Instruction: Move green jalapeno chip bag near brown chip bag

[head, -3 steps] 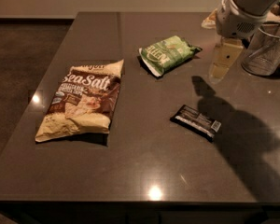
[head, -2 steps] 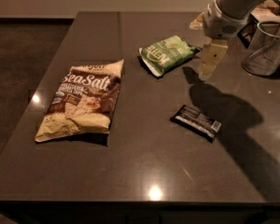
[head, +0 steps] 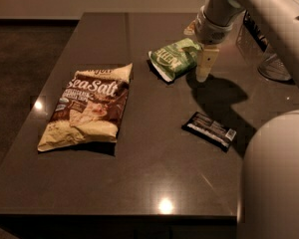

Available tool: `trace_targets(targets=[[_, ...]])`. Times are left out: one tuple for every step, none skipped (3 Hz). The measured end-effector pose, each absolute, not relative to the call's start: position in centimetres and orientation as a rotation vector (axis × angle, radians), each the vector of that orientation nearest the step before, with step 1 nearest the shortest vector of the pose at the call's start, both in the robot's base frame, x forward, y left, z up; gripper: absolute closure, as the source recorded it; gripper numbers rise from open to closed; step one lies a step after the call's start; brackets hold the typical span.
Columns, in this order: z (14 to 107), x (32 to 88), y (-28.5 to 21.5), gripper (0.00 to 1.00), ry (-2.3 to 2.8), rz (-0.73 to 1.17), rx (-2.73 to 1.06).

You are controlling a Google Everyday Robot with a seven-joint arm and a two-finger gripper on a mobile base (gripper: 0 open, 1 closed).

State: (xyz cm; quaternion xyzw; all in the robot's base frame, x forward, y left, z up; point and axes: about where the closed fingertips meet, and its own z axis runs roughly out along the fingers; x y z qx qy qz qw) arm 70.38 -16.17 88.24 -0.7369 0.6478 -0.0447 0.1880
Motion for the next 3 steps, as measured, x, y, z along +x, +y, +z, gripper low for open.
trace_targets(targets=[[87.0,71.8,-15.3,0.0,1.807,-0.143,-2.12],[86.2,72.8,-14.2,0.18,1.802,-0.152,-2.158],[85.9,73.2,-13.2,0.41,1.805,-0.155,-2.174]])
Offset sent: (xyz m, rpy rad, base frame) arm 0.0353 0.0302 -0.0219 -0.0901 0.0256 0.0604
